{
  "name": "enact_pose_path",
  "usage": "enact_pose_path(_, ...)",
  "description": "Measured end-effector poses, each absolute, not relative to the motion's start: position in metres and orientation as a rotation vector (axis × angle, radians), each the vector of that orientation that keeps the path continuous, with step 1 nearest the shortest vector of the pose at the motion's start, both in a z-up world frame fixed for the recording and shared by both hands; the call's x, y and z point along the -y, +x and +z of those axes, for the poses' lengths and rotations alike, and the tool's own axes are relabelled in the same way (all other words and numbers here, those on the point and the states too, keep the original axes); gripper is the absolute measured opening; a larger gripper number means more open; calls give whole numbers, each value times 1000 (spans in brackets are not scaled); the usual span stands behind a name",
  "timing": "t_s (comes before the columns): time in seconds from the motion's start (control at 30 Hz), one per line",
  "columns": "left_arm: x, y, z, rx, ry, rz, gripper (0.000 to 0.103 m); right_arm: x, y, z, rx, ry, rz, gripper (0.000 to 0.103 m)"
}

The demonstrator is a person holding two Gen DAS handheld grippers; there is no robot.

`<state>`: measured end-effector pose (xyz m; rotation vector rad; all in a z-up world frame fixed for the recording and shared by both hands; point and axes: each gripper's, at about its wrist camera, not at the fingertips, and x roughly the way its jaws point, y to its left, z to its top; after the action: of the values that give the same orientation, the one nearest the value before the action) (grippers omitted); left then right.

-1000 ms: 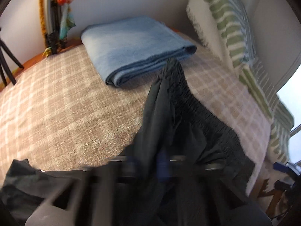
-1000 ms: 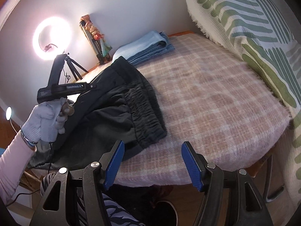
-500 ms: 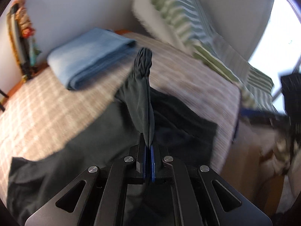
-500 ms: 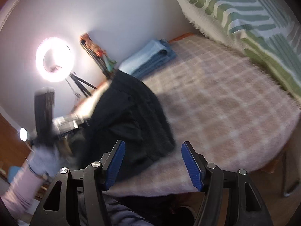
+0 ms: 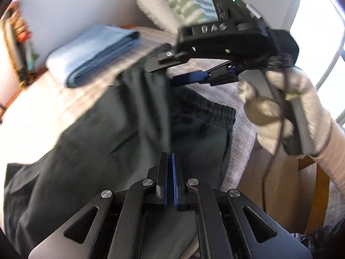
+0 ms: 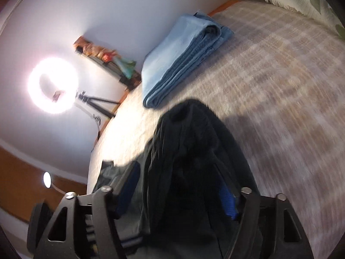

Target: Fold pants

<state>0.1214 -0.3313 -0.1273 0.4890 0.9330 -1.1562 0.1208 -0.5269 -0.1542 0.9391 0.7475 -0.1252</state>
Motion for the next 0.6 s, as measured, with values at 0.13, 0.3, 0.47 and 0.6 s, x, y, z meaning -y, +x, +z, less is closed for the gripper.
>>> enact_pose_path(0.13, 280, 146, -107, -937, 393, -1104, 56, 526, 137, -151, -768, 945, -115, 18)
enact_pose_path(0.3, 212, 184, -105, -959, 348, -951, 56, 506, 126, -119, -740, 881, -119, 13)
enact_pose_path(0.47, 164, 192, -104, -972, 307, -899, 56, 504, 66, -78, -608, 929, -80, 12)
enact_pose_path(0.6, 154, 167, -114, -977, 373, -954, 61, 515, 23, -102, -603, 993, -140, 12)
